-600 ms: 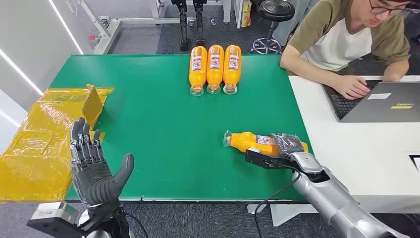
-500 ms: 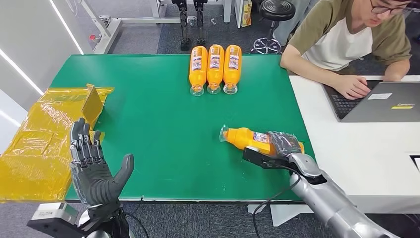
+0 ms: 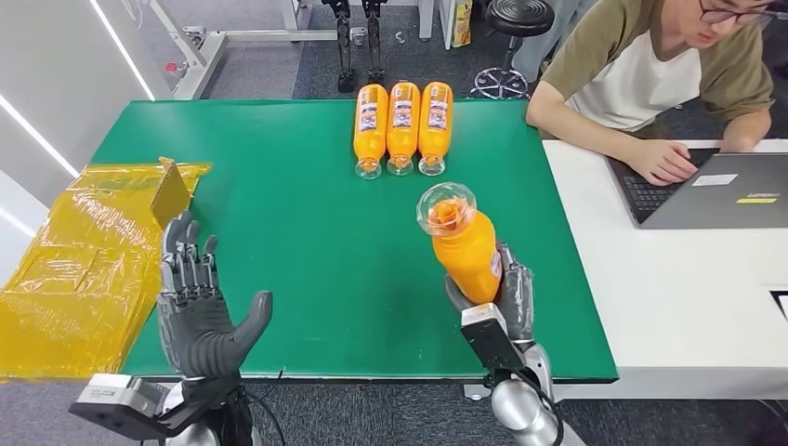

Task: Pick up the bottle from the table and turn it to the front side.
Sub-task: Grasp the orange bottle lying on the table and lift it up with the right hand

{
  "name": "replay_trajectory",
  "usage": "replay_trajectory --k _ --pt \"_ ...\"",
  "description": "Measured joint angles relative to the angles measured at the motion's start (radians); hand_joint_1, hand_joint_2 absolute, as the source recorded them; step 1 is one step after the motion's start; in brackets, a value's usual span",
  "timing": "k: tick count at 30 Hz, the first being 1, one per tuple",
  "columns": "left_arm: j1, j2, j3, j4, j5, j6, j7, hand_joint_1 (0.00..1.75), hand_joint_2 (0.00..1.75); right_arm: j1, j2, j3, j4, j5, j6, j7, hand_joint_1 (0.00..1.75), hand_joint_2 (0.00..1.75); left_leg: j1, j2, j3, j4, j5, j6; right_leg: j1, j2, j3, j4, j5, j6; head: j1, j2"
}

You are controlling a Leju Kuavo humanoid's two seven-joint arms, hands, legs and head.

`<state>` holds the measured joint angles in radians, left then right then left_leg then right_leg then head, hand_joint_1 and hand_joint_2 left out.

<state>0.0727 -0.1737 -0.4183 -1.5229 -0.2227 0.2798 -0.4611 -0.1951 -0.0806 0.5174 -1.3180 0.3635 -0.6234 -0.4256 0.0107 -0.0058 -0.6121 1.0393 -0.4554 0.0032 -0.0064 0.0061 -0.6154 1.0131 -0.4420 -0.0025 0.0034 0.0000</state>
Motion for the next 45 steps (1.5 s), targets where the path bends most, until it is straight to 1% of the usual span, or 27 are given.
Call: replay_trajectory --k 1,5,10,13,17,25,30,33,34,37,38,41,42,45 --pt "-0.005 0.000 -0.006 0.007 0.008 -0.029 0.009 0.00 1.75 0.013 0.014 0.001 -0.012 0.003 0.001 0.004 1.69 1.75 0.000 0.000 0.000 0.000 0.000 0.000 0.000 0.000 0.000 0.000 0.000 0.000 0.000 0.000" --pt "-0.030 0.002 -0.036 0.043 0.019 -0.154 0.058 0.00 1.75 0.044 0.061 0.014 -0.055 0.051 0.028 0.042 1.37 1.75 0.000 0.000 0.000 0.000 0.000 0.000 0.000 0.000 0.000 0.000 0.000 0.000 0.000 0.000" --pt "-0.052 0.000 -0.062 0.091 -0.019 -0.206 0.084 0.00 1.75 0.052 0.089 0.032 -0.084 0.152 0.077 0.092 1.46 1.75 0.000 0.001 0.000 0.000 0.000 0.000 0.000 0.000 0.000 0.000 0.000 0.000 0.000 0.000" --pt "-0.056 -0.007 -0.066 0.109 -0.024 -0.229 0.084 0.00 1.75 0.052 0.096 0.046 -0.092 0.187 0.114 0.112 1.50 1.75 0.000 0.001 0.000 0.000 0.000 0.000 0.000 0.000 0.000 0.000 0.000 0.000 0.000 0.000" --pt "-0.063 -0.015 -0.068 0.125 -0.029 -0.258 0.086 0.00 1.75 0.058 0.099 0.071 -0.093 0.239 0.160 0.140 1.61 1.75 0.000 0.001 0.000 0.000 0.000 0.000 0.000 0.000 0.000 0.000 0.000 0.000 0.000 0.000" --pt "-0.091 -0.023 -0.068 0.157 -0.024 -0.279 0.079 0.00 1.75 0.076 0.104 0.110 -0.096 0.337 0.283 0.200 1.54 1.75 0.000 0.001 0.000 0.000 0.000 0.000 0.000 0.000 -0.001 0.000 0.000 0.000 0.000 0.000" --pt "-0.105 -0.023 -0.068 0.159 -0.011 -0.288 0.073 0.00 1.75 0.071 0.100 0.130 -0.085 0.385 0.352 0.213 1.62 1.75 0.000 0.000 0.000 0.000 0.000 0.000 0.000 0.000 0.000 0.000 0.000 0.000 0.000 0.000" --pt "-0.108 -0.023 -0.064 0.160 0.002 -0.291 0.068 0.00 1.75 0.057 0.098 0.140 -0.073 0.398 0.376 0.211 1.59 1.75 0.000 0.001 0.000 0.000 0.000 0.000 0.000 0.000 0.000 0.000 0.000 0.000 0.000 0.000" --pt "-0.109 -0.023 -0.062 0.160 0.005 -0.292 0.066 0.38 1.75 0.051 0.097 0.142 -0.068 0.400 0.381 0.209 1.56 1.75 0.000 0.001 0.000 0.000 0.000 0.000 0.000 0.000 0.000 0.000 0.000 0.000 0.000 0.000" --pt "-0.110 -0.021 -0.057 0.160 0.014 -0.297 0.058 1.69 1.75 0.035 0.097 0.147 -0.056 0.406 0.391 0.205 1.37 1.75 0.000 0.000 0.000 0.000 0.000 0.000 0.000 0.000 0.000 0.000 0.000 0.000 0.000 0.000" --pt "-0.110 -0.021 -0.055 0.160 0.021 -0.302 0.055 1.75 1.75 0.029 0.097 0.148 -0.052 0.407 0.394 0.202 1.30 1.75 0.000 0.001 0.000 0.000 0.000 0.000 0.000 0.000 0.000 0.000 0.000 0.000 0.000 0.000" --pt "-0.112 -0.020 -0.051 0.160 0.046 -0.318 0.048 1.75 1.75 0.005 0.097 0.151 -0.039 0.398 0.402 0.194 1.12 1.75 0.000 0.001 0.000 0.000 0.000 0.000 0.000 0.000 0.000 0.000 0.000 0.000 0.000 0.000" --pt "-0.113 -0.020 -0.050 0.160 0.054 -0.321 0.047 1.75 1.75 -0.005 0.098 0.151 -0.034 0.392 0.403 0.192 1.13 1.75 0.000 0.001 0.000 0.000 0.000 0.000 0.000 0.000 0.000 0.000 0.000 0.000 0.000 0.000" --pt "-0.116 -0.020 -0.048 0.160 0.071 -0.327 0.047 1.75 1.75 -0.026 0.101 0.152 -0.020 0.375 0.400 0.188 1.41 1.75 0.000 0.000 0.000 0.000 0.000 0.000 0.000 0.000 0.000 0.000 0.000 0.000 0.000 0.000"
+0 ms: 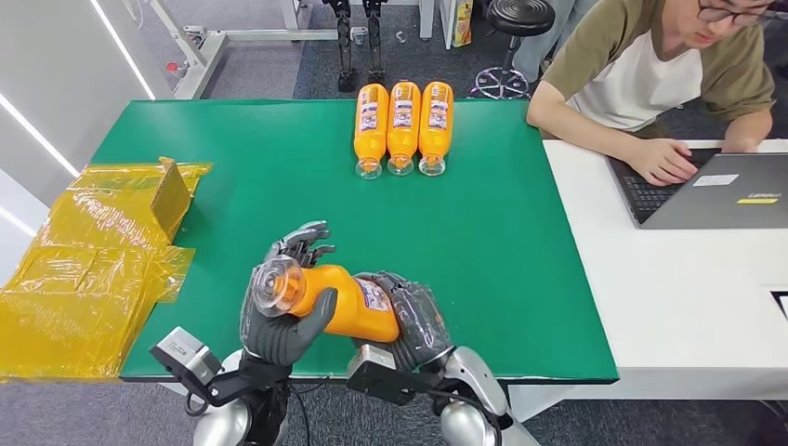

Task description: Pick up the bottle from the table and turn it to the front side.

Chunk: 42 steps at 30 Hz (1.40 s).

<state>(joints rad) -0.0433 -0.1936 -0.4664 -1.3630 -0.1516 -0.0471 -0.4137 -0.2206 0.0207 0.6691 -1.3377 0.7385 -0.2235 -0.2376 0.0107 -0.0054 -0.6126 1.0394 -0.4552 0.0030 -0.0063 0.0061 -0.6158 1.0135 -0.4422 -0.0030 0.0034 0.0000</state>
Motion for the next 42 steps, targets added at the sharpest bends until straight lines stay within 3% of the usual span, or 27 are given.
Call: replay_trajectory --k 1,3,5,7,9,16,19,24,29,33,37,39,42 --pt "0.000 0.000 0.001 0.000 0.004 -0.001 0.001 1.75 1.75 -0.004 0.002 0.000 0.005 -0.003 -0.003 -0.002 1.47 1.75 0.000 0.000 0.000 0.000 0.000 0.000 0.000 0.000 0.000 0.000 0.000 0.000 0.000 0.000" --pt "-0.001 0.000 0.003 0.000 0.009 -0.003 0.002 1.75 1.75 -0.011 0.006 0.001 0.016 -0.006 -0.013 -0.009 1.43 1.75 0.000 0.000 0.000 0.000 0.000 0.000 0.000 0.000 0.000 0.000 0.000 0.000 0.000 0.000" --pt "-0.002 0.000 0.006 0.000 0.012 -0.005 0.003 1.75 1.75 -0.016 0.011 0.003 0.029 -0.009 -0.028 -0.020 1.08 1.75 0.000 0.000 0.000 0.000 0.000 0.000 0.000 0.000 0.000 0.000 0.000 0.000 0.000 0.000" --pt "-0.003 0.000 0.009 0.000 0.012 -0.005 0.002 1.75 1.75 -0.018 0.017 0.004 0.041 -0.014 -0.044 -0.030 0.38 1.75 0.000 0.000 0.000 0.000 0.000 0.000 0.000 0.000 0.000 0.000 0.000 0.000 0.000 0.000" --pt "-0.006 0.000 0.012 0.000 0.013 -0.005 0.002 1.75 1.75 -0.019 0.024 0.005 0.049 -0.017 -0.060 -0.034 0.00 1.75 0.000 0.000 0.000 0.000 0.000 0.000 0.000 0.000 0.000 0.000 0.000 0.000 0.000 0.000" --pt "-0.011 -0.001 0.021 -0.001 0.012 0.016 0.002 1.75 1.75 -0.006 0.050 0.005 0.043 -0.095 -0.176 -0.083 0.00 1.75 0.000 0.000 0.000 0.000 0.000 0.000 0.000 0.000 0.000 0.000 0.000 0.000 0.000 0.000" --pt "-0.011 -0.001 0.022 -0.006 -0.074 0.102 0.008 1.75 1.75 0.025 0.055 0.004 0.008 -0.125 -0.219 -0.111 0.00 1.75 0.000 0.000 0.000 0.000 0.000 0.000 0.000 0.000 0.000 0.000 0.000 0.000 0.000 0.000" --pt "-0.009 0.027 0.065 -0.023 -0.455 0.385 0.093 1.75 1.75 0.093 0.056 -0.015 -0.089 -0.143 -0.260 -0.135 0.00 1.75 0.000 0.000 0.000 0.000 0.000 0.000 0.000 0.000 -0.001 0.000 0.000 0.000 0.000 0.000" --pt "-0.013 0.084 0.159 -0.050 -0.949 0.524 0.249 1.75 1.75 0.148 0.056 -0.040 -0.162 -0.150 -0.249 -0.136 0.00 1.75 0.000 0.001 0.000 0.000 0.000 -0.001 0.000 0.000 -0.001 0.001 -0.001 -0.001 0.000 0.000" --pt "-0.038 0.157 0.214 -0.046 -1.177 0.513 0.332 1.75 1.75 0.162 0.058 -0.056 -0.187 -0.161 -0.236 -0.133 0.00 1.75 0.001 0.001 0.000 -0.001 0.000 -0.001 0.001 0.000 -0.001 0.001 -0.001 -0.001 0.000 0.000" --pt "-0.132 0.287 0.221 0.035 -1.283 0.456 0.359 1.75 1.75 0.170 0.065 -0.074 -0.194 -0.176 -0.225 -0.136 0.00 1.75 0.001 0.001 0.000 -0.001 0.002 -0.003 0.001 0.000 -0.001 0.002 0.000 -0.003 0.000 0.000" --pt "-0.187 0.362 0.218 0.095 -1.302 0.399 0.319 1.75 1.75 0.177 0.066 -0.081 -0.196 -0.192 -0.212 -0.146 0.00 1.75 0.001 0.001 0.001 -0.001 0.003 -0.004 0.001 0.001 -0.002 0.003 0.001 -0.004 0.000 0.000" --pt "-0.262 0.481 0.190 0.185 -1.299 0.263 0.185 1.75 1.75 0.183 0.066 -0.086 -0.197 -0.218 -0.185 -0.169 0.00 1.75 0.001 0.004 0.001 -0.001 0.003 -0.004 0.001 0.003 -0.003 0.004 0.002 -0.005 0.000 0.000"
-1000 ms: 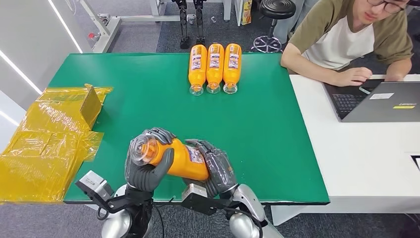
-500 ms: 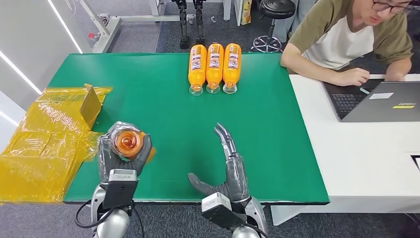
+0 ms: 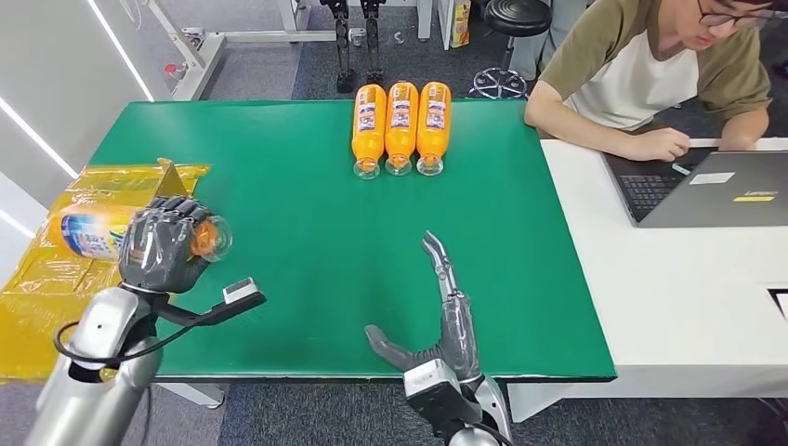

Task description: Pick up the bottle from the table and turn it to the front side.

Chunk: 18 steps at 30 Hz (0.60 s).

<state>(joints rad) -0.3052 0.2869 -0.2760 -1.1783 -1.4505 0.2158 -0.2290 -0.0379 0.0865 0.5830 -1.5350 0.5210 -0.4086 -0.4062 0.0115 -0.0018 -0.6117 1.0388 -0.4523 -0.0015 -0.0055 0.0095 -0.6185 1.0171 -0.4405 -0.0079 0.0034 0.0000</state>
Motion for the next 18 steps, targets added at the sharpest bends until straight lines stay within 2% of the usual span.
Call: replay_trajectory --k 3,5,7,12,18 --pt "-0.071 0.124 -0.059 0.102 0.039 -0.115 -0.130 1.75 1.75 0.000 0.001 0.000 0.000 -0.017 0.019 -0.014 0.00 1.75 0.000 0.003 0.000 0.000 0.000 0.000 0.000 0.003 -0.002 0.001 0.001 -0.001 0.000 0.000" --pt "-0.116 0.183 -0.099 0.176 0.058 -0.143 -0.162 1.75 1.75 -0.001 0.002 0.000 0.000 -0.019 0.025 -0.016 0.00 1.75 0.000 0.004 0.000 0.000 0.000 0.000 0.000 0.005 -0.003 0.001 0.001 -0.001 0.000 0.000" --pt "-0.152 0.219 -0.134 0.245 0.066 -0.159 -0.170 1.75 1.75 -0.002 0.004 0.000 -0.001 -0.019 0.028 -0.014 0.00 1.75 0.000 0.005 0.000 0.000 0.000 -0.001 0.000 0.005 -0.003 0.001 0.001 -0.001 0.000 0.000" --pt "-0.204 0.256 -0.211 0.404 0.093 -0.186 -0.183 1.75 1.75 -0.007 0.008 0.000 -0.014 -0.019 0.026 -0.009 0.00 1.75 0.000 0.005 -0.001 0.000 0.000 -0.001 0.000 0.005 -0.003 0.001 0.000 -0.002 0.000 0.000" --pt "-0.225 0.239 -0.264 0.554 0.133 -0.170 -0.176 1.75 1.75 -0.022 0.010 0.003 -0.034 -0.012 0.026 -0.006 0.00 1.75 0.000 0.004 -0.001 0.000 0.000 -0.001 0.000 0.005 -0.003 0.001 0.000 -0.002 0.000 0.000"
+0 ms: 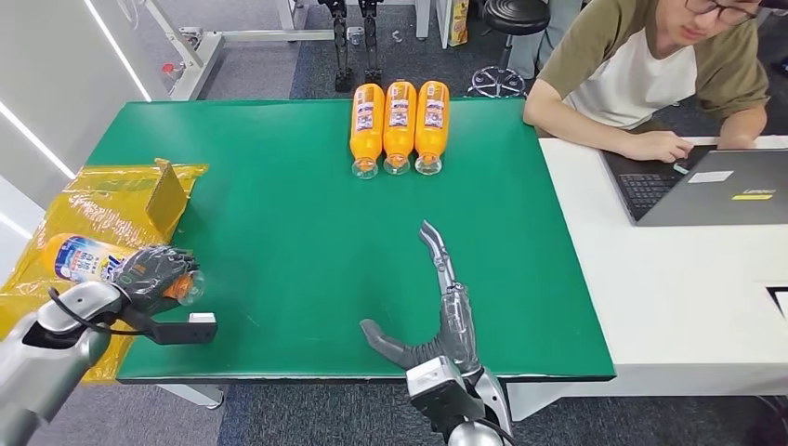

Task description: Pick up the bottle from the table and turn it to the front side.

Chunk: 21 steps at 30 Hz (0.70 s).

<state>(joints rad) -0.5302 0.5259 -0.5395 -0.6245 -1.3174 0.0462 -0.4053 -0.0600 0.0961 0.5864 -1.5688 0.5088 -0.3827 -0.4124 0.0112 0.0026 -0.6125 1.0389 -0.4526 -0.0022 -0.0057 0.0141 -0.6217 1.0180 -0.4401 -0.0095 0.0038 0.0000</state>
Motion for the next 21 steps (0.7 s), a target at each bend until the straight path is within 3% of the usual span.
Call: replay_trajectory --k 7,9,12,13,21 --pt "-0.010 -0.081 -0.017 0.104 0.025 0.056 0.060 1.74 1.75 -0.023 0.004 0.014 -0.003 0.005 0.015 0.002 0.00 1.75 0.000 -0.001 0.000 0.000 0.000 0.000 0.000 -0.001 0.000 0.000 0.000 0.000 0.000 0.000" --pt "-0.024 -0.103 -0.018 0.124 0.025 0.059 0.070 1.64 1.75 -0.028 0.006 0.016 -0.005 0.010 0.016 0.006 0.00 1.75 0.000 -0.001 0.000 0.000 0.000 0.000 0.000 -0.001 0.000 0.000 0.000 0.000 0.000 0.000" --pt "-0.046 -0.130 -0.019 0.150 0.025 0.059 0.079 0.35 1.75 -0.029 0.006 0.016 -0.010 0.014 0.014 0.012 0.00 1.75 0.000 -0.001 0.000 0.000 0.000 0.000 0.000 -0.001 0.000 0.000 0.000 0.000 0.000 0.000" --pt "-0.051 -0.138 -0.019 0.158 0.026 0.061 0.082 0.00 1.75 -0.028 0.006 0.016 -0.011 0.015 0.013 0.013 0.00 1.75 0.000 -0.001 0.000 0.000 0.000 0.000 0.000 -0.001 0.000 0.000 0.000 0.000 0.000 0.000" --pt "-0.070 -0.192 -0.016 0.197 0.082 0.083 0.079 0.00 1.75 -0.010 0.006 0.016 -0.029 0.021 -0.012 0.026 0.00 1.75 0.000 -0.001 0.000 0.000 0.000 0.000 0.000 -0.001 0.000 0.000 0.000 0.000 0.000 0.000"
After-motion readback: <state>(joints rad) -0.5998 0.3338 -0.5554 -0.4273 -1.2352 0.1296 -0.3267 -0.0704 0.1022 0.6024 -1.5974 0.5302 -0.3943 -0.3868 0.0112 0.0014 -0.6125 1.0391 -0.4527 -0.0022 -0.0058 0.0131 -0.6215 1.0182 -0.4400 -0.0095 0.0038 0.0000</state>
